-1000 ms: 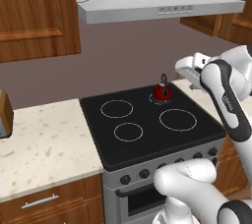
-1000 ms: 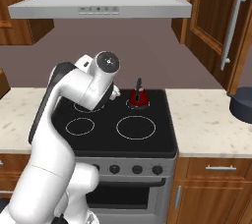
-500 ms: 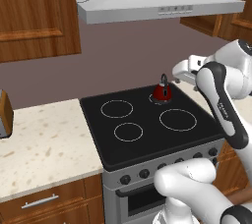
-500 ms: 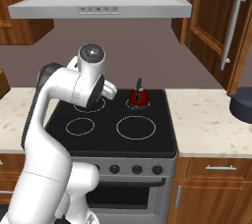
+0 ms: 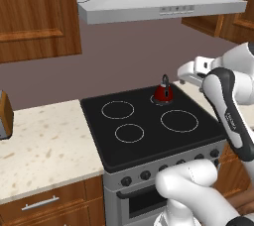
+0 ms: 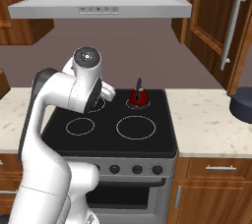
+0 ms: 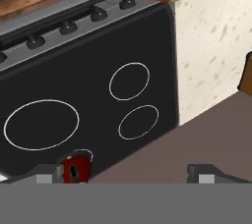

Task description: Pick the kettle from the cabinet and place it on a stove burner. Then pick the pot from the counter and place it on another stove burner. Finally, turn both burners on.

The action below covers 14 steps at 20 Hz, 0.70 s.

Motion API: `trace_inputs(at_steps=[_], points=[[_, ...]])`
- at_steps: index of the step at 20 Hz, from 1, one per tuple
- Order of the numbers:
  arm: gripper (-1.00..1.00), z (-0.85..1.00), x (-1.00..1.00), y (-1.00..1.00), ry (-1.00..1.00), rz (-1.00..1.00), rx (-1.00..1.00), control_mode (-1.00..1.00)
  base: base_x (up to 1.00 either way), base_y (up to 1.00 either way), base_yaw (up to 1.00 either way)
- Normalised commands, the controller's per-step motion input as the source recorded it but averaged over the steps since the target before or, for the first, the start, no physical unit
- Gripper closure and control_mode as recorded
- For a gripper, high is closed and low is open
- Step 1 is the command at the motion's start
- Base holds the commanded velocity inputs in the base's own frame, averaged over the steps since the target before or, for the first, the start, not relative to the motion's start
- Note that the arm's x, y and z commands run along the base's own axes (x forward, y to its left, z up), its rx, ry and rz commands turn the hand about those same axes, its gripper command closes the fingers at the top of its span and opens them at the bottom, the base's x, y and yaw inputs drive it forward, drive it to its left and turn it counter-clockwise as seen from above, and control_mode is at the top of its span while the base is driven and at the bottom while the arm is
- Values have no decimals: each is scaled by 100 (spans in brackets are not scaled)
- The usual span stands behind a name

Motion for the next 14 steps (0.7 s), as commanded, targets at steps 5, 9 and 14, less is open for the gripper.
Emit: trace_inputs(at_steps=[5,9,14], points=[[-100,0,-39,0,-6,-8,0,-100,0,0,0],[-100,0,-31,0,0,-8,0,-100,0,0,0],[-100,0,0,1,0,0,0,-100,0,0,0]])
